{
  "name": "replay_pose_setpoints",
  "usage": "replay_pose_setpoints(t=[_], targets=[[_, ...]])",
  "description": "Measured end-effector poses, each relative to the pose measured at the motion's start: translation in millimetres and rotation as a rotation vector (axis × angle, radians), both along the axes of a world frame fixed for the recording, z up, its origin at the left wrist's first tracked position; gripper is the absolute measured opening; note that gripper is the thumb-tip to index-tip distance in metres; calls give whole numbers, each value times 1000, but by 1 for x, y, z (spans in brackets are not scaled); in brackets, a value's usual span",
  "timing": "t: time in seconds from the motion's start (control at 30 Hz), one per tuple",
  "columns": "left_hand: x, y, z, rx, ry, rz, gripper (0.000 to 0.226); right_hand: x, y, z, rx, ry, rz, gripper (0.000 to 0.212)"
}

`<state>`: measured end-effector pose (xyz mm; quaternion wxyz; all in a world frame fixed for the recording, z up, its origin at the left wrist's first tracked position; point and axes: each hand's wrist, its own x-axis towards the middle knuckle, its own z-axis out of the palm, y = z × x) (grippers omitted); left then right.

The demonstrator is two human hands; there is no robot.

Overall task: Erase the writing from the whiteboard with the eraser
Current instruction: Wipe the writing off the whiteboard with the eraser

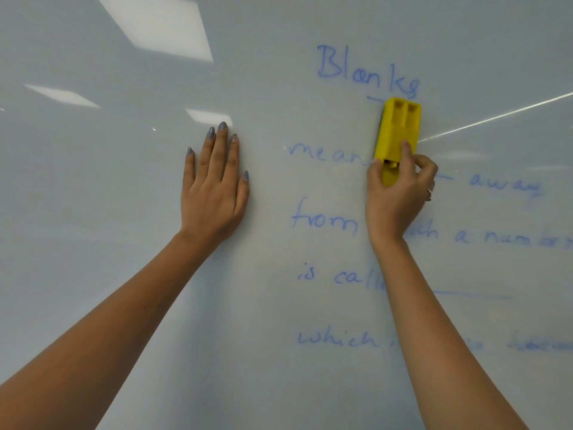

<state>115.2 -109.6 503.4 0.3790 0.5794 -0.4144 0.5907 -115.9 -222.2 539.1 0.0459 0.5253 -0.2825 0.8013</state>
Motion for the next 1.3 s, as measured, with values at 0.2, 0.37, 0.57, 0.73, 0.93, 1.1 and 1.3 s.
replay_pose_setpoints(t=[0.2, 0.37, 0.57, 0.73, 0.93, 1.1, 1.3], targets=[[1, -2, -1, -15, -7, -4, 56, 59, 47, -12, -275, 344, 51, 42], [1, -1, -1, -23, -15, -6, 56, 60, 52, -15, -421, 536, 29, 41], [-1, 0, -2, -19, -7, -8, 56, 5, 5, 2, -170, 204, 6, 46], [-1, -1, -2, -22, -10, -3, 56, 0, -2, 3, -22, 14, 29, 48], [0, -2, -3, -34, -16, -6, 56, 58, 47, -16, -302, 365, 79, 43], [2, -1, -2, -29, -26, -14, 55, 60, 52, -23, -403, 542, 28, 42], [1, -1, -3, -21, -20, -5, 54, 1, 4, -2, -223, 306, -16, 46]])
